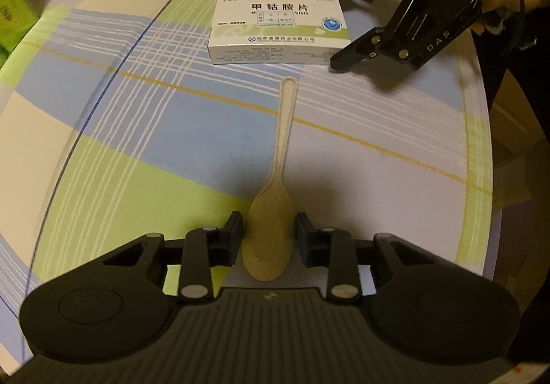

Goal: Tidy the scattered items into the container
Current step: 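Grasp the white spoon by its bowl with the left tool, then carry the spoon and medicine box over the cardboard box with both tools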

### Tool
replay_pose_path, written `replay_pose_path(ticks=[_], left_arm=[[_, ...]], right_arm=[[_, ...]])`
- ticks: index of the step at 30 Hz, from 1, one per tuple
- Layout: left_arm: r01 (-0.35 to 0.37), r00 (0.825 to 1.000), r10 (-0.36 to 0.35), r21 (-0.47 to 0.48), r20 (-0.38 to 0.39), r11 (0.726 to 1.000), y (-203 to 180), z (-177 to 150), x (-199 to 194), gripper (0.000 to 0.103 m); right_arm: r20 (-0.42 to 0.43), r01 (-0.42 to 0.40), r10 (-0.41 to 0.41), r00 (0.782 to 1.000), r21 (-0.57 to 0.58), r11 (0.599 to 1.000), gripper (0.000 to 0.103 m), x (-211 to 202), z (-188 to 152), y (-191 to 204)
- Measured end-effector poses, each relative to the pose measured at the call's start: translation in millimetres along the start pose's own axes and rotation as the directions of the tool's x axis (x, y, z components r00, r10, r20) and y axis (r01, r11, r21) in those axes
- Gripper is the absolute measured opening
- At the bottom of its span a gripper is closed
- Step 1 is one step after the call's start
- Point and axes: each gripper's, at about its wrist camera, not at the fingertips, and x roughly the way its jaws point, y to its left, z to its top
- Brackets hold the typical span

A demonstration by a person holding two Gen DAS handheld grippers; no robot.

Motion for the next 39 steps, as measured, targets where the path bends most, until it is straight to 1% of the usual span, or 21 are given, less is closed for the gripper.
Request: replay_pose_path(ticks=[2, 6, 10, 15, 19, 26, 31, 39], left_arm=[[0.002, 1.0, -0.002, -0.037, 0.013, 0.999, -2, -2, -1, 0.027], [-0.013, 0.999, 0.018, -0.119, 0.04, 0.993, -8, -6, -5, 0.027], [-0.03, 0.998, 0.042, -0.21, 0.056, 0.977, -9, -8, -8, 0.027], [-0.062, 0.995, 0.083, -0.286, 0.062, 0.956, -10, -6, -6, 0.027], [-0.08, 0.991, 0.11, -0.34, 0.071, 0.937, -12, -5, -4, 0.027], [-0.103, 0.983, 0.157, -0.419, 0.096, 0.902, -16, -2, -4, 0.027], [-0.098, 0.975, 0.182, -0.479, 0.131, 0.872, -17, 1, -12, 0.027], [-0.104, 0.96, 0.226, -0.541, 0.164, 0.834, -27, 11, -27, 0.027]], right_arm=[[0.009, -0.002, 0.002, 1.0, 0.003, 1.0, 0.072, 1, 3, -1], [0.026, 0.001, -0.002, 1.0, 0.012, 1.0, 0.072, 5, 13, -4], [0.022, 0.004, -0.004, 1.0, 0.005, 1.0, 0.072, 15, 21, -3], [0.002, 0.009, -0.009, 1.0, -0.005, 1.0, 0.072, 25, 24, -1], [-0.002, 0.025, -0.025, 1.0, 0.002, 1.0, 0.068, 24, 22, -1], [0.035, 0.05, -0.052, 0.998, 0.04, 0.998, 0.068, 9, 15, -2], [0.061, 0.054, -0.058, 0.996, 0.063, 0.997, 0.068, -7, 13, -1], [0.116, 0.061, -0.07, 0.991, 0.077, 0.995, 0.068, -39, 16, 6]])
